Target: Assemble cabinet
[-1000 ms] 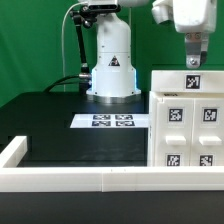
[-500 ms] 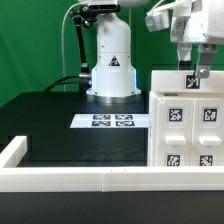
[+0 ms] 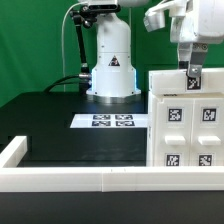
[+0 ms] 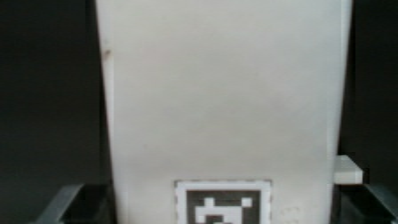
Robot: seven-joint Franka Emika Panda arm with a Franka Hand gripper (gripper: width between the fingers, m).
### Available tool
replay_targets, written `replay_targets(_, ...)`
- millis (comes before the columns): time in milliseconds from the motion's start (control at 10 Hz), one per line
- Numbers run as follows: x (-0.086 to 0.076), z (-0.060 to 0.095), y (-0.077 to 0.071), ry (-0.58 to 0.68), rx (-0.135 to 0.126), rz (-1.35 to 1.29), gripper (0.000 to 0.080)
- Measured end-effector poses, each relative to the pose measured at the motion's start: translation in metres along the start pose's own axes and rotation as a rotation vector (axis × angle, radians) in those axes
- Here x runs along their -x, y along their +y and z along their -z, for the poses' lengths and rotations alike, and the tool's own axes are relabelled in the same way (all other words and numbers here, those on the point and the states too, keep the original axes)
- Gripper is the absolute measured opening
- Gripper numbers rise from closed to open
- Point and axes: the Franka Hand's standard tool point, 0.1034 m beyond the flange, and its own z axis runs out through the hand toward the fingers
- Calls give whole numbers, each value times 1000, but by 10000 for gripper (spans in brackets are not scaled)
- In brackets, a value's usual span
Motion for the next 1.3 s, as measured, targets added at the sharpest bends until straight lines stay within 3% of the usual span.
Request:
replay_targets(300, 1, 0, 0, 1, -1, -76, 558)
replay_targets(900, 0, -1, 0, 2, 0, -531, 560)
replay_targets(1100, -4, -1, 2, 20, 26, -742, 560)
replay_targets(1300, -10, 0, 2, 31, 33, -1012, 560)
